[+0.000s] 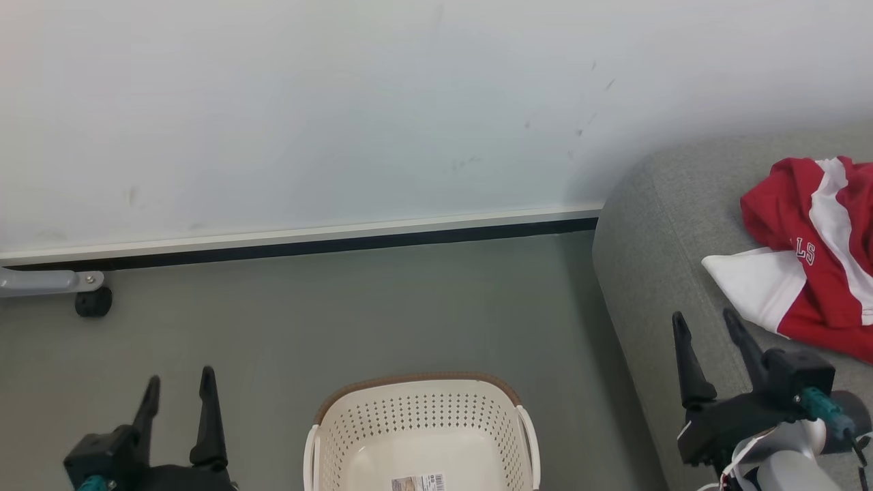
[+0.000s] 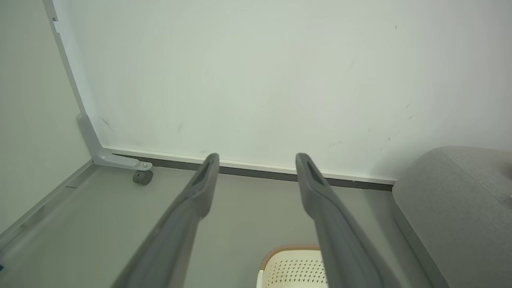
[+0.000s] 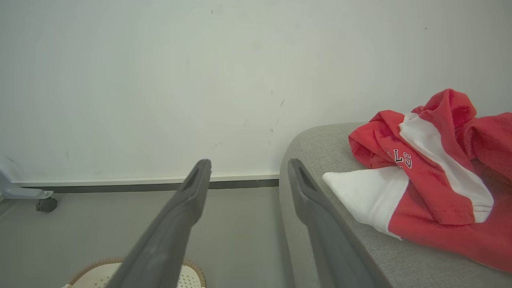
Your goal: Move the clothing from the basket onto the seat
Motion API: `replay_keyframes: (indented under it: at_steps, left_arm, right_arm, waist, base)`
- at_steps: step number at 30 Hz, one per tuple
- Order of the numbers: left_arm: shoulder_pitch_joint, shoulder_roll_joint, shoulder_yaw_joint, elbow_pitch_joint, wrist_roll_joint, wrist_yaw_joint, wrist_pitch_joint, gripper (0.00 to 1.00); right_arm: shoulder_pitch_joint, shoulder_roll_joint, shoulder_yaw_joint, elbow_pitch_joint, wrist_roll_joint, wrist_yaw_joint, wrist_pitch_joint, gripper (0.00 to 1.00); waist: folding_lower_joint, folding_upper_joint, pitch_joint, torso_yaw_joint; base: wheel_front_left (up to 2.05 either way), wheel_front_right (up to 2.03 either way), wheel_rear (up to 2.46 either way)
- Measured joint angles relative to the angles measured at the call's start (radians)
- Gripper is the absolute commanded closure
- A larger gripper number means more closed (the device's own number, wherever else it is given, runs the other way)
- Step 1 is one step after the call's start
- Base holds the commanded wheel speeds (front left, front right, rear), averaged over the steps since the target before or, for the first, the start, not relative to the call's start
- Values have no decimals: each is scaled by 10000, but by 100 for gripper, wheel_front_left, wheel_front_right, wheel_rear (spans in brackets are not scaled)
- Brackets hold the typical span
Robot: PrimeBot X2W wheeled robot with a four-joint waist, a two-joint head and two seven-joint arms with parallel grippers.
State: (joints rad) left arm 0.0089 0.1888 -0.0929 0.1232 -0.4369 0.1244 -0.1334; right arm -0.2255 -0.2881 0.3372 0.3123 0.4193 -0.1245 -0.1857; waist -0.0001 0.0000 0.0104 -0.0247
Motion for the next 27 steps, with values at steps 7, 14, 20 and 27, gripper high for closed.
replay_keyframes:
  at_steps: [7, 14, 20, 27]
  left_arm:
    - [194, -184, -42, 368, -115, -50, 86, 100]
    - [186, -274, 142, 485, -888, -201, 268, 100]
    - [162, -341, 247, 573, -1722, -374, 449, 100]
    - [132, -416, 370, 648, -2485, -491, 627, 100]
  right_arm:
    - [489, 297, -46, 326, 186, 31, 81, 100]
    - [488, 401, -418, 330, 961, 205, 290, 100]
    - [489, 541, -713, 328, 1720, 372, 537, 100]
    - [498, 675, -1018, 324, 2468, 520, 713, 100]
  waist:
    - [0, 0, -7, 2]
    - [1, 0, -15, 21]
    - [1, 1, -21, 37]
    - [1, 0, -27, 53]
  base:
    - [0, 0, 0]
    - [0, 0, 0]
    - [0, 0, 0]
    - [0, 0, 0]
